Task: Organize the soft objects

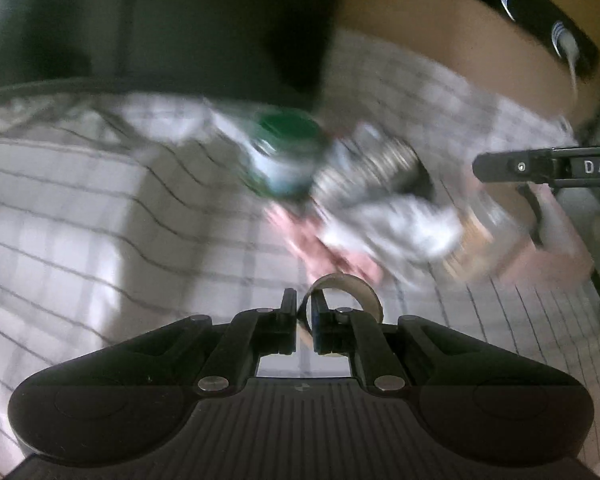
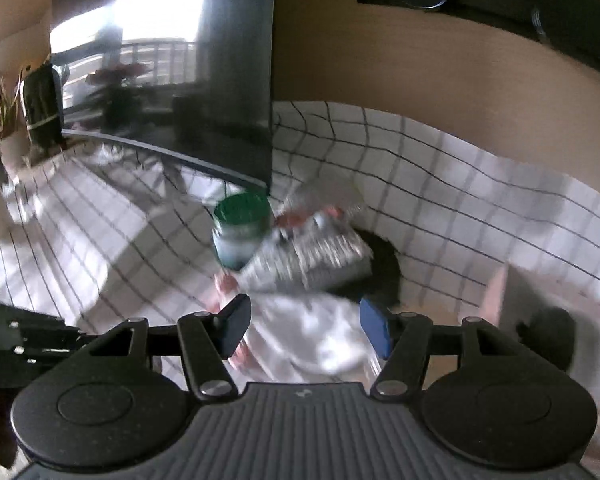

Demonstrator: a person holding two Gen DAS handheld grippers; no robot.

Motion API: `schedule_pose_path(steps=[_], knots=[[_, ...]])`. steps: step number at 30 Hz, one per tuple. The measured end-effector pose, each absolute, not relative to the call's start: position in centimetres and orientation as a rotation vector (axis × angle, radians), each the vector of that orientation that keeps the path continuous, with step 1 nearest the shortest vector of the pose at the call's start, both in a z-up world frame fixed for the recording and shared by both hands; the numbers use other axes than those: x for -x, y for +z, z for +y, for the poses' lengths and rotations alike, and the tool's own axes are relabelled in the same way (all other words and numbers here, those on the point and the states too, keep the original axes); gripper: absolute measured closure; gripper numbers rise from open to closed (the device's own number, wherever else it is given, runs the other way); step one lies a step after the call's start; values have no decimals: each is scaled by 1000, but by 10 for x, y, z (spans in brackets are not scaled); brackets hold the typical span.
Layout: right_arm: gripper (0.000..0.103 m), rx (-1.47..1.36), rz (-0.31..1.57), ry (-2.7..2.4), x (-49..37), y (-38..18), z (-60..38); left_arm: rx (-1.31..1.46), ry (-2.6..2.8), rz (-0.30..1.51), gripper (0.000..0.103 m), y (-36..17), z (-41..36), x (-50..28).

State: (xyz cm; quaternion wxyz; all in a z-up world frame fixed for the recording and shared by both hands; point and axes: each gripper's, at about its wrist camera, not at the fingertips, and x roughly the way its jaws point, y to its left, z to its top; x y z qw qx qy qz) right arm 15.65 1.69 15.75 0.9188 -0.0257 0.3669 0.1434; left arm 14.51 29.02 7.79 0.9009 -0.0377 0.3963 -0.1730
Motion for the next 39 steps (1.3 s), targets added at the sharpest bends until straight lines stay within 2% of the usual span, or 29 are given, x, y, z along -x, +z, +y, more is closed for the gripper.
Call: schedule_pose_path(steps=[11, 23, 24, 26, 27, 28, 29, 31, 39], knots=[[42, 9, 946, 230, -258, 162, 32, 182, -318, 717, 94, 81, 366, -188], [42, 101, 1133, 134, -321, 87, 85, 283, -323, 760, 94, 55, 400, -189], [43, 77, 1149, 126, -323, 81, 83, 287, -319, 762, 93, 54, 402, -188], [59, 32, 1173, 112, -323, 76, 77, 297, -311, 766, 94, 52, 407, -188], [72, 13, 1175, 117, -320, 80, 75, 302, -307, 764, 94, 52, 409, -188], [81, 4, 1168, 129, -316, 85, 73, 308, -305, 762, 93, 52, 411, -190], [84, 5, 1148, 144, -310, 95, 71, 319, -303, 758, 94, 53, 412, -192], [88, 38, 1082, 162, -298, 119, 70, 338, -293, 744, 93, 57, 413, -199], [88, -21, 829, 198, -263, 222, 37, 328, -275, 625, 94, 100, 394, -234]])
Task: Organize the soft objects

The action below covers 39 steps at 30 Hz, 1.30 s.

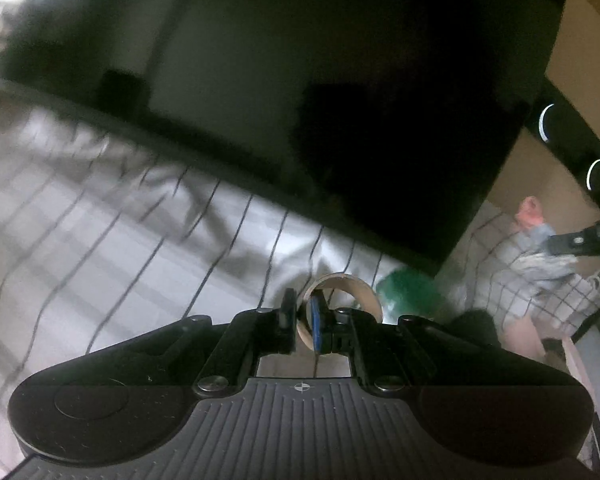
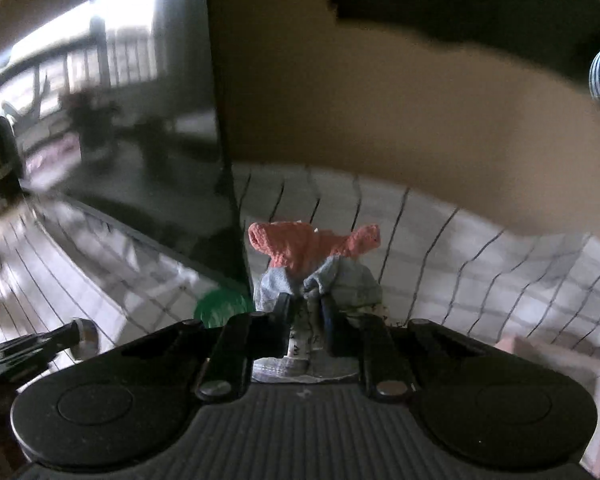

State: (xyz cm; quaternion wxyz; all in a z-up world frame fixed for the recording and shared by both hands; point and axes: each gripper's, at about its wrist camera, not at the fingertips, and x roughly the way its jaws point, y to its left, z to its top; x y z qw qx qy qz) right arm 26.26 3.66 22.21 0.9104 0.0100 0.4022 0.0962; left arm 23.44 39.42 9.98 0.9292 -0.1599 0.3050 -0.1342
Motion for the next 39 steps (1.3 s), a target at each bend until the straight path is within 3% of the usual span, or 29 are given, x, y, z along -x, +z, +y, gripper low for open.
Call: schedule_pose_path(steps=[6, 21, 33, 39], knots=[[88, -22, 723, 143, -228, 256, -4, 273, -316, 554, 93, 133, 358, -253], [88, -82, 578, -27, -143, 262, -144, 142, -565, 512, 93, 198, 182, -255], [88, -158, 555, -105, -115, 234, -242, 46, -865, 641, 93, 174, 3, -232], [88, -221, 581, -124, -128, 211, -256, 19, -943, 839, 87, 129, -57, -237]])
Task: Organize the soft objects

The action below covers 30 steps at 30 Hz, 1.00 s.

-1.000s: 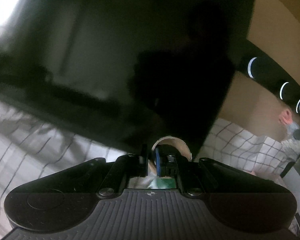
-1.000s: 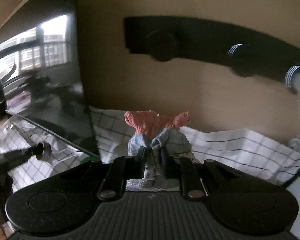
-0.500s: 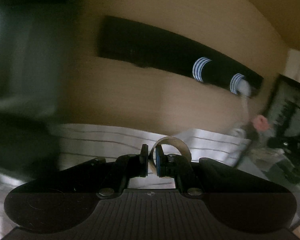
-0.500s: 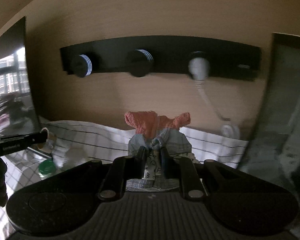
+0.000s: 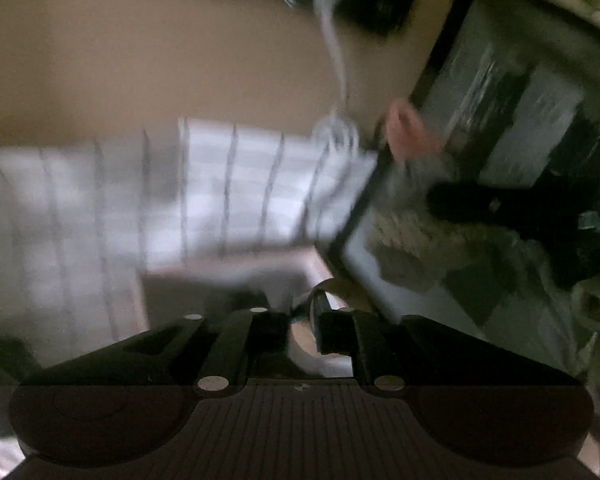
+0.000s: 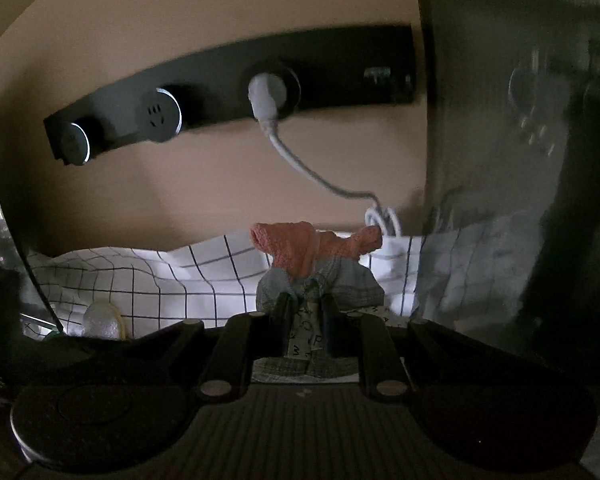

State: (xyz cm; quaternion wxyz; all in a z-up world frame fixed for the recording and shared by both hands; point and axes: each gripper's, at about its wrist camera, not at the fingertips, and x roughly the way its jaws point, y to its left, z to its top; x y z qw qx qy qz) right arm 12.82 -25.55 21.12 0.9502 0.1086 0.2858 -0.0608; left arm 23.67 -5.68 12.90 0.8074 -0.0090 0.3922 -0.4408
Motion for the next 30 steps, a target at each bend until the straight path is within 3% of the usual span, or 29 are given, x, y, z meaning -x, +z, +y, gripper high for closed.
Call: schedule_pose_path(steps=[7, 14, 21, 30], knots=[[88, -264, 658, -103, -146, 181, -257, -79, -869, 919, 86, 100, -64, -238], [88, -318, 731, -116, -154, 158, -261, 71, -830, 839, 86, 130, -7, -239], [88, -374, 959, -89, -185, 91, -242, 147, -717, 777, 86, 147, 79, -216], [87, -283, 1092, -144, -189, 44, -206, 236, -329, 824, 86, 108, 230, -198]])
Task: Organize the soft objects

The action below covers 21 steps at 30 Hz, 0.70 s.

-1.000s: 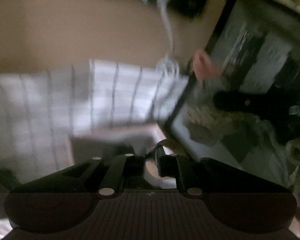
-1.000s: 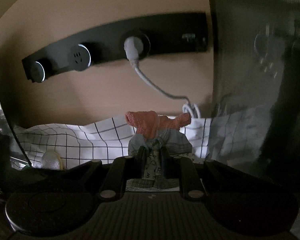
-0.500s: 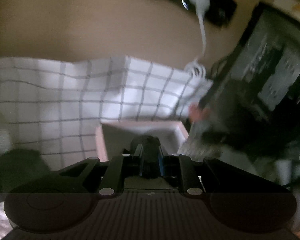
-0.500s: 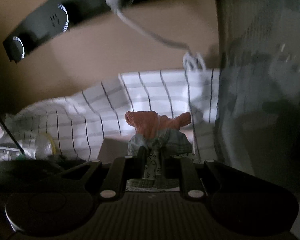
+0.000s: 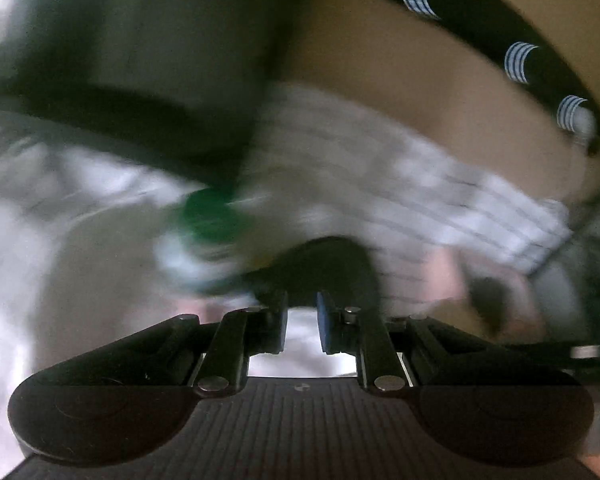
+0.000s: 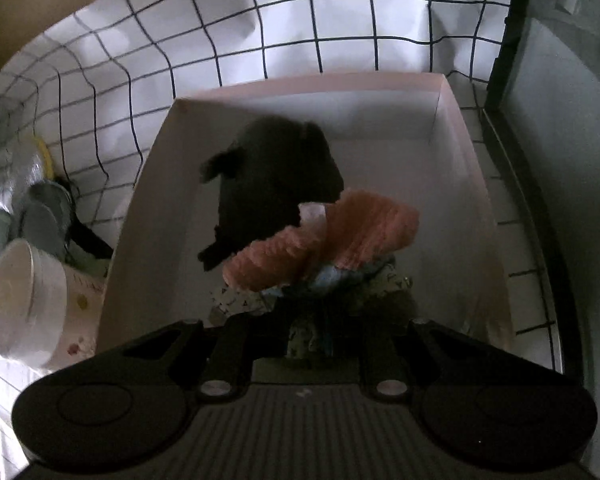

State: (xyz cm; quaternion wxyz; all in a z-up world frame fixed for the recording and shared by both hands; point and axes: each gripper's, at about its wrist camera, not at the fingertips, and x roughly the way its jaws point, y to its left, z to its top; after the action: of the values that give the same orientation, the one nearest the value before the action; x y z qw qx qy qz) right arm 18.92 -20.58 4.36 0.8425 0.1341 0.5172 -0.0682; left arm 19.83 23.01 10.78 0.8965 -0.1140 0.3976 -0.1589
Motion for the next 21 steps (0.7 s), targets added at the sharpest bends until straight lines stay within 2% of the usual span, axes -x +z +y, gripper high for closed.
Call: schedule_pose_path(steps=[2, 3, 7, 14, 18, 21], knots=[[87, -270, 1091, -160, -188, 49, -201, 249, -261, 852, 86, 94, 256, -192], [83, -277, 1086, -166, -186, 53, -200, 255, -244, 868, 86, 88, 266, -189], [54, -324, 1060, -201, -176, 67, -198, 267, -222, 931, 86, 65, 284, -181], [53, -175, 904, -250, -147, 113, -173, 231, -312, 977, 86, 40, 273, -181], [46, -80, 809, -146, -128, 141, -137, 215, -385, 960, 86, 37, 263, -181], [45, 36, 801, -31, -121, 149, -96, 212, -383, 962, 86, 35, 259, -185]])
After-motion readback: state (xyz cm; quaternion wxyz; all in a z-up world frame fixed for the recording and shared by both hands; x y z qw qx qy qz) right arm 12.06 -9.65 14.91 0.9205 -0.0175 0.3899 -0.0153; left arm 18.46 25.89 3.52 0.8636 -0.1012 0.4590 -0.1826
